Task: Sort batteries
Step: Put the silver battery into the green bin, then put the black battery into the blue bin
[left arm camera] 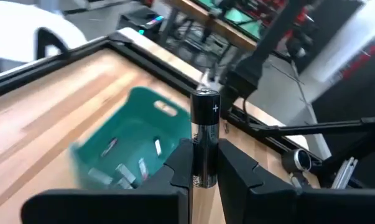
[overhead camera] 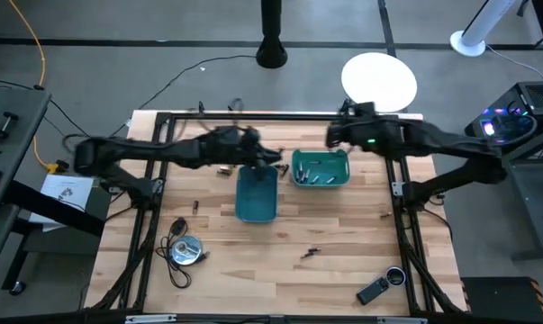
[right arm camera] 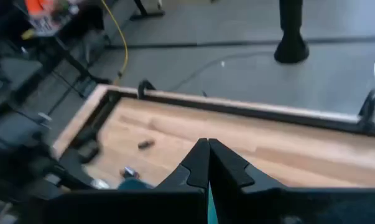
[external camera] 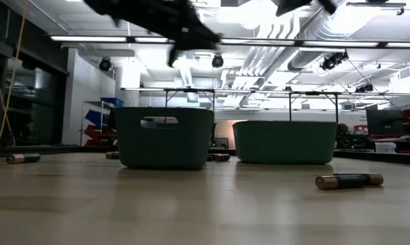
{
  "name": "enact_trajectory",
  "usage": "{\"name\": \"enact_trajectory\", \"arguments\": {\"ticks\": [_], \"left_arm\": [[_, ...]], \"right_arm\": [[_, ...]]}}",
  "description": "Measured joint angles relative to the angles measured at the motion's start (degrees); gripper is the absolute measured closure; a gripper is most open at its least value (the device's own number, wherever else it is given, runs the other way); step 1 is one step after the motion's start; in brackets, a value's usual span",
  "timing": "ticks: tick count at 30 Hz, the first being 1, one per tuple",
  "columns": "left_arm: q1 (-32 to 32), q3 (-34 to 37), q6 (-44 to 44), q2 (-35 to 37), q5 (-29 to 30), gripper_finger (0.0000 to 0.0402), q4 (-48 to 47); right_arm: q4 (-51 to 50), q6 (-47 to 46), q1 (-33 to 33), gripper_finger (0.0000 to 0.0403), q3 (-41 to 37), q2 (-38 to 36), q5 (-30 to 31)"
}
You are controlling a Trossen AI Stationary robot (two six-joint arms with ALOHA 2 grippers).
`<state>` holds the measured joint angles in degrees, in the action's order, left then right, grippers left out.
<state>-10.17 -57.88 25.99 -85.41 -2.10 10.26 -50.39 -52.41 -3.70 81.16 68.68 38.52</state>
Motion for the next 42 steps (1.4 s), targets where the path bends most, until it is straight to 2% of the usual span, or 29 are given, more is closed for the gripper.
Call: {"name": "enact_trajectory", "arguments": {"ticks": [3, 5, 9, 12, 16, 20, 23, 25, 29, 32, 35, 37, 42], "left_arm": [[0.0, -6.26, -3.64, -8.07, -2.26, 0.037, 1.6], [0.0, -10.63, -6.76, -12.71, -2.32, 0.0355, 1.56], [-0.14, -19.26, -10.49, -20.39, -2.11, 0.0298, -0.46], [-0.56, -25.22, -13.07, -23.62, -2.13, 0.0247, -3.61], [-2.09, -31.19, -14.84, -22.75, -3.78, 0.0192, -18.86], [-4.38, -31.64, -19.77, -17.14, -6.02, 0.0171, -36.5], [-6.08, -26.57, -19.84, -10.69, -5.6, 0.017, -44.98], [-6.96, -20.31, -17.64, -4.74, -2.65, 0.0172, -45.09], [-8.05, -5.23, -15.87, 9.05, 7.39, 0.0172, -44.9], [-8.98, 4.91, -15.91, 15.93, 8.36, 0.0172, -45.53], [-9.77, 11.86, -19.9, 17.62, 5.34, 0.0172, -45.96], [-9.76, 14.52, -23.9, 16.17, 5.74, 0.0172, -46.12], [-9.73, 14.42, -30.2, 10.1, 13.5, 0.0172, -48.09]], "right_arm": [[-1.52, 0.41, 0.78, 0.0403, 0.67, -2.86, 2.39], [-2.04, 0.43, 1.05, 0.0403, 0.64, -3.72, 3.12], [-3.46, 0.43, 1.66, 0.0403, 0.53, -3.71, 3.28], [-3.9, 0.42, 2.18, 0.0403, 0.51, -3.1, 3.22], [-4.33, 1.05, 3.01, 0.0403, 0.51, -2.68, 3.12], [-5.71, 1.27, 3.14, 0.0403, 0.51, -2.71, 2.75], [-7.05, 1.47, 3.12, 0.0403, 0.51, -2.52, 2.14], [-8.18, 1.47, 3.12, 0.0403, 0.51, -2.22, 1.84], [-8.42, 1.47, 3.12, 0.0403, 0.49, -0.73, 1.77], [-8.42, 1.47, 3.12, 0.0403, 0.49, 0.73, 1.77], [-8.3, 1.47, 3.12, 0.0403, 0.49, 2.48, 1.49], [-8.2, 1.45, 3.1, 0.0403, 0.49, 3.69, 0.76], [-7.99, 1.13, 3.06, 0.0403, 0.49, 5.92, -1.35]]}}
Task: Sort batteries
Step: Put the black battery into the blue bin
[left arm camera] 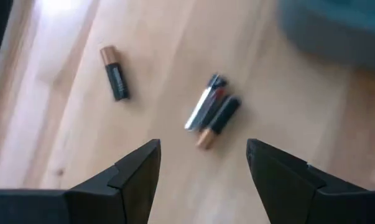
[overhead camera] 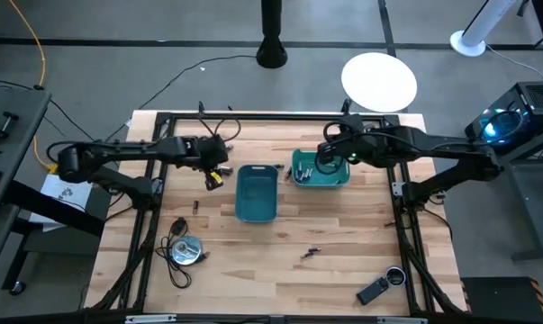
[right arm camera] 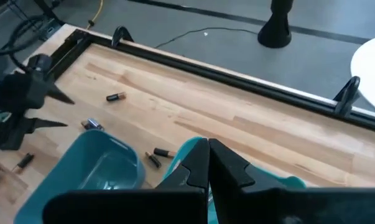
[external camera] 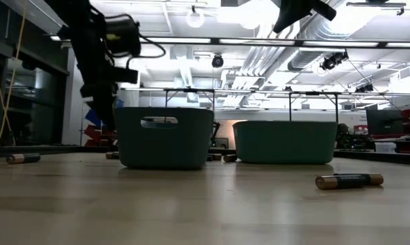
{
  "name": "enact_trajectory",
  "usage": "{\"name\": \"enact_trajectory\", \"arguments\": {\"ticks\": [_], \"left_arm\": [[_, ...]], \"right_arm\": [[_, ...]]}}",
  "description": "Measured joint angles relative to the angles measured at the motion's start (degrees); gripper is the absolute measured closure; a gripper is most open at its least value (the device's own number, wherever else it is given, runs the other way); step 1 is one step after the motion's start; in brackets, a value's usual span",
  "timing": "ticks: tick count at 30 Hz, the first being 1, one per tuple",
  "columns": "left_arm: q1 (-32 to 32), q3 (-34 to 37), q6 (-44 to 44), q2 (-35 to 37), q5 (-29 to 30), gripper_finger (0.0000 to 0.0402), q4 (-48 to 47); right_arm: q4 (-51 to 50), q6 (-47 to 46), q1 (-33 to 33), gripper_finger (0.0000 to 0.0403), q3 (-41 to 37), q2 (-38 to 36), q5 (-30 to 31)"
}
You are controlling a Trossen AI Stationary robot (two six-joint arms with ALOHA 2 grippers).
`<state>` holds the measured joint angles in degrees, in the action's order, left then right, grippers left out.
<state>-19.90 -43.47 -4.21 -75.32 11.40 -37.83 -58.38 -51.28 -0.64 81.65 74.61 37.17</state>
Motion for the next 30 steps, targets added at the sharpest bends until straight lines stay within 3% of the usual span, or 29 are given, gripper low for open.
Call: {"name": "enact_trajectory", "arguments": {"ticks": [3, 8, 11, 15, 19, 24, 30], "left_arm": [[0.04, -2.44, 3.62, -2.67, -2.17, 0.0172, -9.8], [3.06, -1.96, 29.51, -1.86, -13.08, 0.0172, -24.97], [8.96, 0.87, 42.27, 1.37, -13.94, 0.0172, -26.46], [18.02, 3.21, 58.66, 5.68, -13.73, 0.0172, -26.38], [24.82, 6.2, 72.43, 6.92, -9.93, 0.0172, -22.28], [25.97, 10.74, 79.64, 4.89, -11.32, 0.0172, -14.81], [25.53, 15.34, 82.25, 1.77, -10.78, 0.0175, -6.18]], "right_arm": [[0.06, -0.23, 0.0, 0.0403, -0.02, 0.31, -1.03], [-0.05, -0.27, 0.0, 0.0403, -0.02, 0.18, -1.38], [-0.07, -0.1, -0.25, 0.0403, -0.02, 0.13, -1.38], [-0.07, 0.34, -0.89, 0.0403, -0.02, 0.13, -1.37], [-0.12, 1.14, -1.65, 0.0403, -0.02, 0.13, -1.37], [-0.12, 1.85, -2.39, 0.0403, -0.02, 0.13, -1.37], [-0.09, 2.49, -2.75, 0.0403, -0.02, 0.11, -1.4]]}}
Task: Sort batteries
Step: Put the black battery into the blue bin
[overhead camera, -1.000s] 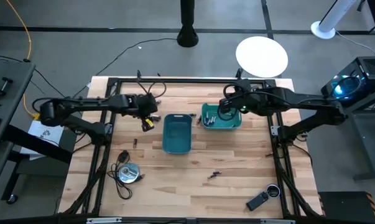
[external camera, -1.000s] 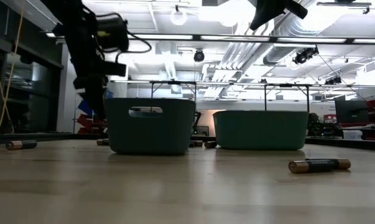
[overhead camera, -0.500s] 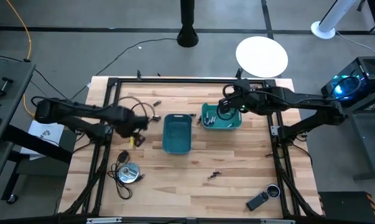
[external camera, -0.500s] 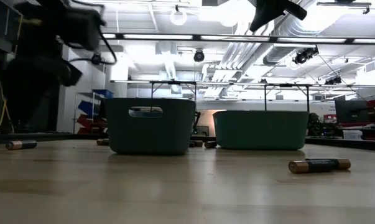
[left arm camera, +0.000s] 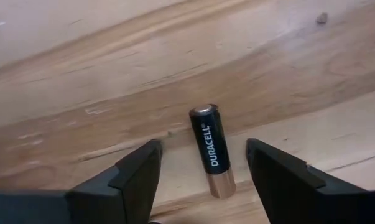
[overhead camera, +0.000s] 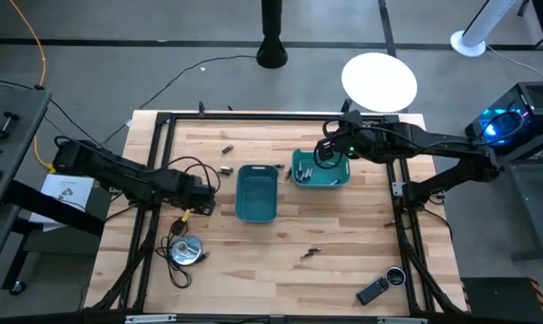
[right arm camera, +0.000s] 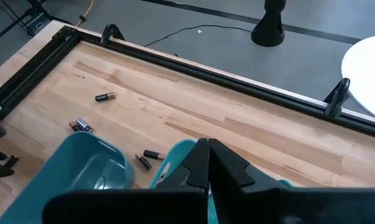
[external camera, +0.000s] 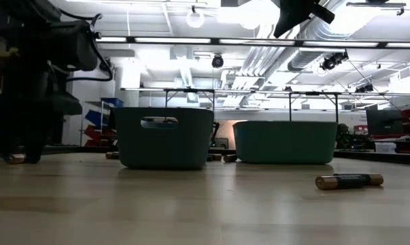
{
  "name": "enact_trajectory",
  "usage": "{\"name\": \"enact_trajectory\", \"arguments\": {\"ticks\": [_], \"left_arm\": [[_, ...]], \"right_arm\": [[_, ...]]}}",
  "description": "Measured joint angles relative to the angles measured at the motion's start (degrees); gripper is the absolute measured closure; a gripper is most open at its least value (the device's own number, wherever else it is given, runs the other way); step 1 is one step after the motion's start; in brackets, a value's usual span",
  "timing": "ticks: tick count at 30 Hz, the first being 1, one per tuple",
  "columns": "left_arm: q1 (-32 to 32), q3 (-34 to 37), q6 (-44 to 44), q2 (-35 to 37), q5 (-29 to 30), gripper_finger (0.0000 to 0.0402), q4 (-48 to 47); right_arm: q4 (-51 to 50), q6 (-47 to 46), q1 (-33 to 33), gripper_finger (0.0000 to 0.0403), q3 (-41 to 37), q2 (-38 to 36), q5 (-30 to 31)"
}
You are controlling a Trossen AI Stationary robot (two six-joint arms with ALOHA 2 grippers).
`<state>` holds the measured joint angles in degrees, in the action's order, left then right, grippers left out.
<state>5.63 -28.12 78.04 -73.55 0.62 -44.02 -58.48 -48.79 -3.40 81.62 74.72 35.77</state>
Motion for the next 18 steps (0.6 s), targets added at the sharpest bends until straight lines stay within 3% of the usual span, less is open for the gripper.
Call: {"name": "enact_trajectory", "arguments": {"ticks": [3, 8, 15, 18], "left_arm": [[0.09, 0.09, -1.91, -1.45, -2.15, 0.0211, 0.27], [0.46, -2.58, -5.8, 0.97, -1.31, 0.0365, -1.04], [-1.59, -13.57, -13.21, 7.95, 2.75, 0.0366, -0.39], [-2.42, -19.69, -21.49, 9.27, 6.88, 0.0369, 4.86]], "right_arm": [[-0.02, 0.36, 0.0, 0.0403, 0.0, 0.0, -0.28], [-0.35, 0.45, 0.02, 0.0403, 0.0, -0.02, -0.63], [-0.46, 0.26, 0.04, 0.0403, 0.0, -0.02, -2.15], [-0.44, -0.05, 0.04, 0.0403, 0.0, -0.02, -2.2]]}}
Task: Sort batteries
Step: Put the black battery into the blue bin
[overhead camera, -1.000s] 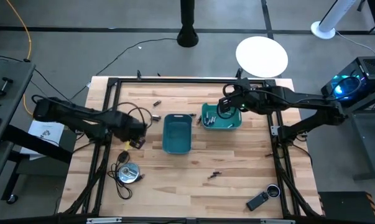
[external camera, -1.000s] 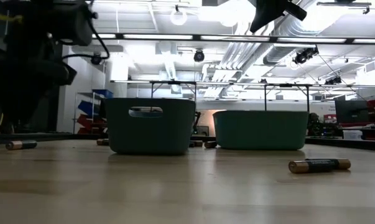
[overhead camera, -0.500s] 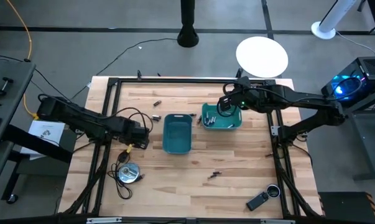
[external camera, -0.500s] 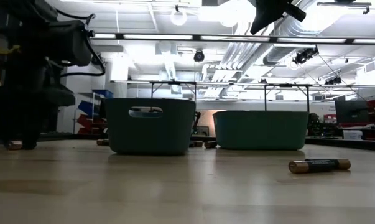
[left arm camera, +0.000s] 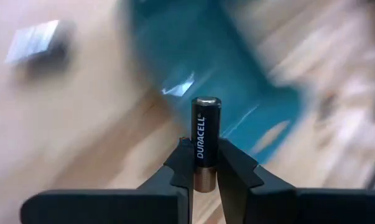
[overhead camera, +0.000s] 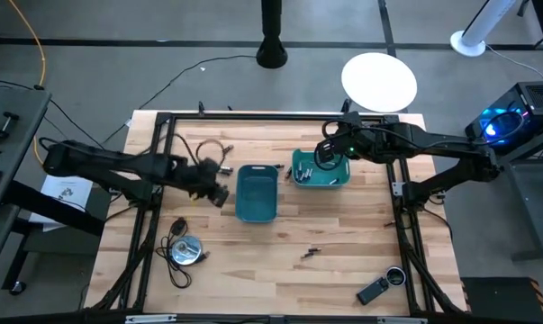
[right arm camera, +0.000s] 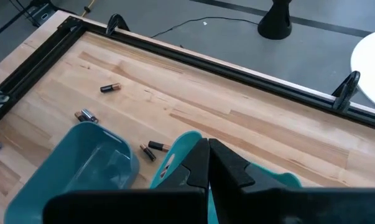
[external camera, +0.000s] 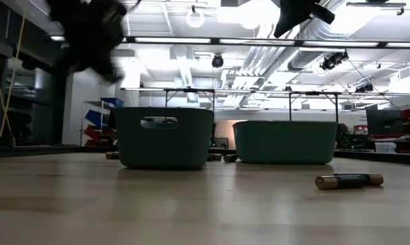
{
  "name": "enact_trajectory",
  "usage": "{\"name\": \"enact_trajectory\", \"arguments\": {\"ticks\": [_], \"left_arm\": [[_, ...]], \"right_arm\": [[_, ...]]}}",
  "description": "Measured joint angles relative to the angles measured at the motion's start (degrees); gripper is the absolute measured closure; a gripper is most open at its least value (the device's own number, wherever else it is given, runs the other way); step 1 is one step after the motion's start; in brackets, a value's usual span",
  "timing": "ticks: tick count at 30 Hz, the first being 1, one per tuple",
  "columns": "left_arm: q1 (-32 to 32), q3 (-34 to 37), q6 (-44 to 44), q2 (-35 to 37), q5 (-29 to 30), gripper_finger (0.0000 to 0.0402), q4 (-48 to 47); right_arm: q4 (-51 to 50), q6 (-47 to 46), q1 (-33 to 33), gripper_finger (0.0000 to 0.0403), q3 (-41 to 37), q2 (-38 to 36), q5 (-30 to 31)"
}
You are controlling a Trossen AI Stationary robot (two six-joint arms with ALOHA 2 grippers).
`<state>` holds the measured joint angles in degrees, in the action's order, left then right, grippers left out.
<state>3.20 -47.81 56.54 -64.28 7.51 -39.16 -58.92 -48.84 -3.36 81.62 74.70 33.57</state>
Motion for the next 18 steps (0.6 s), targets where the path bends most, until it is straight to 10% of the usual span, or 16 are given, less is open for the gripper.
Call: {"name": "enact_trajectory", "arguments": {"ticks": [9, 18], "left_arm": [[-5.24, -7.0, -22.92, -10.65, -1.45, 0.0333, 12.55], [-8.07, -16.3, -35.47, -14.05, 0.87, 0.0226, -3.4]], "right_arm": [[0.14, -0.15, 0.0, 0.0403, 0.0, 0.0, -0.01], [0.26, -0.66, 0.0, 0.0403, 0.0, 0.0, -0.16]]}}
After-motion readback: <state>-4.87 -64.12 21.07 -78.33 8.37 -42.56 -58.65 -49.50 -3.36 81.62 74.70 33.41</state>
